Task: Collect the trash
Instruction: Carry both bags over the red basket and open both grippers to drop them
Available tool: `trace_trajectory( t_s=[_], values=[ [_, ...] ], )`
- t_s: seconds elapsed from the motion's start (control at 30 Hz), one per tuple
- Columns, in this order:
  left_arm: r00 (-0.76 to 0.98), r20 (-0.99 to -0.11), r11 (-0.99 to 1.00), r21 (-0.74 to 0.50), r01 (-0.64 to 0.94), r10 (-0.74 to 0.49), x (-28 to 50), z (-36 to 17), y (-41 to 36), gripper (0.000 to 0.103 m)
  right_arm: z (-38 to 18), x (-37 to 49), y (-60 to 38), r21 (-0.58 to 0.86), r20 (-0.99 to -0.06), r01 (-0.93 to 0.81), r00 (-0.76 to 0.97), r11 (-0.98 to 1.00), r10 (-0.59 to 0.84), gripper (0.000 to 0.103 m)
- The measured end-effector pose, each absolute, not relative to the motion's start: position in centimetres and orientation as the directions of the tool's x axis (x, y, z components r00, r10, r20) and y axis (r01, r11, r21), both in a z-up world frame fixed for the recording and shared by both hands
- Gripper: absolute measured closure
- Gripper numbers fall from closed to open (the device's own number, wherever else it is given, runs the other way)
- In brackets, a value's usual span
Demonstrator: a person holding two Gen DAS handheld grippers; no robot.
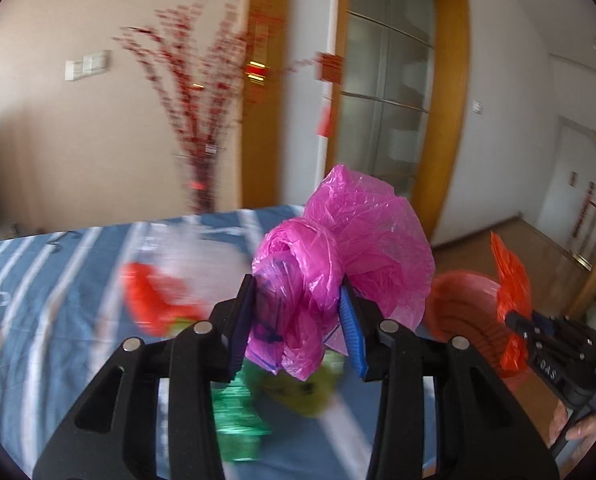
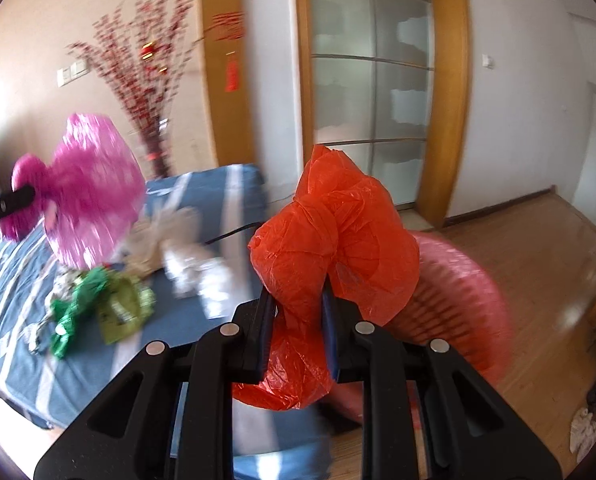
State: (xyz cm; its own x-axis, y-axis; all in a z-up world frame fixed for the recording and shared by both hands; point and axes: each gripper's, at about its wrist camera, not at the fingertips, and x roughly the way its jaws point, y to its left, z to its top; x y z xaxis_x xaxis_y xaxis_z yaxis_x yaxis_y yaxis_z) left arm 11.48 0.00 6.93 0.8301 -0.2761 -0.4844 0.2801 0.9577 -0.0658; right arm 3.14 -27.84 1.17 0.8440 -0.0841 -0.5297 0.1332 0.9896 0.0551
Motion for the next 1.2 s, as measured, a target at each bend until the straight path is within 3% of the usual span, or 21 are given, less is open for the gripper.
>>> trace_trajectory(
  t_s=[0.37, 0.67, 0.77, 0.93, 1.07, 1.2],
  values=[
    [0.685, -0.573, 0.871, -0.111, 0.479, -0.45, 14.0, 3.2, -12.7, 0.063, 0.9, 2.8, -35.2, 0.098, -0.544, 0.263, 0.822, 0.96, -0.17, 0.081],
    [0.611, -0.619, 0.831, -0.126, 0.542, -0.493, 15.0, 0.7, -18.7, 0.061, 0.0, 4.0, -37.9, 0.139, -0.555, 0.287, 0.815, 0.948, -0.165, 0.081],
    [0.597, -0.628, 0.825, -0.131, 0.55, -0.498, 15.5, 0.0, -20.2, 0.056, -0.2, 4.3, -38.9, 0.159, -0.555, 0.294, 0.816, 0.943, -0.161, 0.079],
    [0.59, -0.646, 0.824, -0.11, 0.555, -0.484, 16.3, -1.2, -21.6, 0.044, -0.8, 4.3, -40.6, 0.189, -0.551, 0.315, 0.818, 0.93, -0.165, 0.059],
    [0.614, -0.652, 0.849, -0.088, 0.521, -0.444, 16.4, -1.6, -20.6, 0.042, -1.0, 3.5, -41.0, 0.183, -0.547, 0.336, 0.816, 0.924, -0.188, 0.047],
    [0.674, -0.627, 0.885, -0.056, 0.462, -0.391, 15.9, -1.0, -17.8, 0.032, -0.7, 3.1, -39.5, 0.109, -0.526, 0.344, 0.816, 0.933, -0.24, 0.045]
  ],
)
